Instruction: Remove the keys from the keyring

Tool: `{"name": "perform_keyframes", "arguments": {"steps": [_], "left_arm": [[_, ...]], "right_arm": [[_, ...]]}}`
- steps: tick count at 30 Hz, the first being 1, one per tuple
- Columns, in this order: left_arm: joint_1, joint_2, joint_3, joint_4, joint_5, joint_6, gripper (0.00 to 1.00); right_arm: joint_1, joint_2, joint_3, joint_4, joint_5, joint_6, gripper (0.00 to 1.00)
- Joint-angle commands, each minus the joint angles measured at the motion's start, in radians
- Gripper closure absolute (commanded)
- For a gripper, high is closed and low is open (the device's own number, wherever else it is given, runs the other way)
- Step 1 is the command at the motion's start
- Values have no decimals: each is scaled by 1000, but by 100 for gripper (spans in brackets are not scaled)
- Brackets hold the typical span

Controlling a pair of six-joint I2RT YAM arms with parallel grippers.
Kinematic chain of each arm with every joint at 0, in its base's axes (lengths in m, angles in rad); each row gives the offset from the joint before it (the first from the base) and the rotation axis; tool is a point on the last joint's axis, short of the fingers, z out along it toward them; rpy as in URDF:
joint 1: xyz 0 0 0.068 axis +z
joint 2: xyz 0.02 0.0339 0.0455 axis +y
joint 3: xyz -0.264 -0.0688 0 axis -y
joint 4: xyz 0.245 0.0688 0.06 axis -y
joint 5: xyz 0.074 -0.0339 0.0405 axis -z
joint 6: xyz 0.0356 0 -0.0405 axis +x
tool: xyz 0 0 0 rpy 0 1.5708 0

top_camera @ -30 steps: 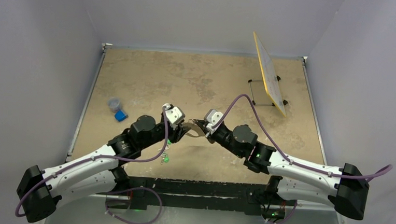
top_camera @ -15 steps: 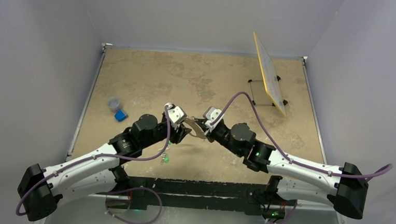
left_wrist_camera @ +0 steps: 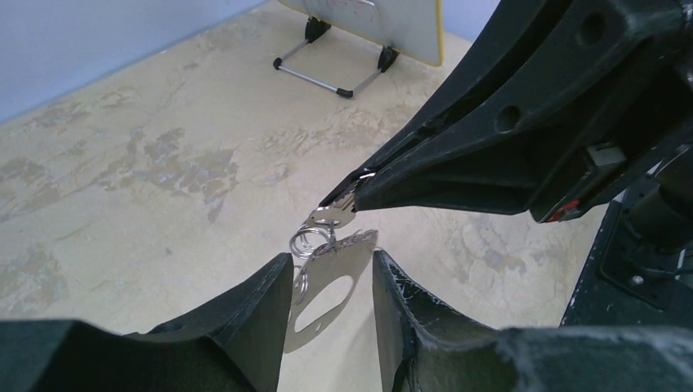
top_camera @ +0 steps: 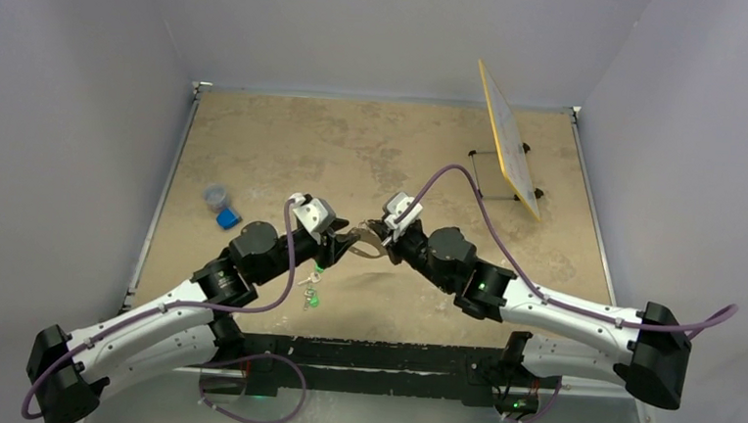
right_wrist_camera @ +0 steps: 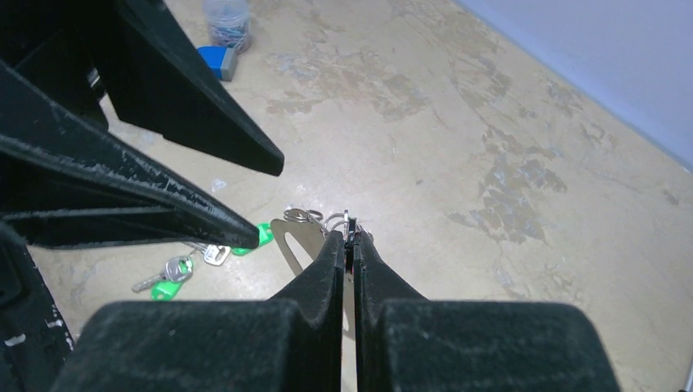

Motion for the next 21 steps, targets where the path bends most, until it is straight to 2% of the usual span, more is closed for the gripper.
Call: {"name": "perform_keyframes", "arguments": {"steps": [1, 9, 14, 21], "left_arm": [[-4, 5, 9, 37, -2, -100, 61], [-6, 88, -126, 207, -13, -185, 60], [-4, 116, -223, 376, -20, -162, 60], [-4, 171, -310, 503, -26, -132, 60]], "right_arm": [[-3, 22, 86, -11, 57, 68, 100], [-3, 73, 84, -38, 66, 129, 100], [-3, 106, 77, -49, 75, 141, 100], [-3, 160, 116, -77, 82, 161, 100]]}}
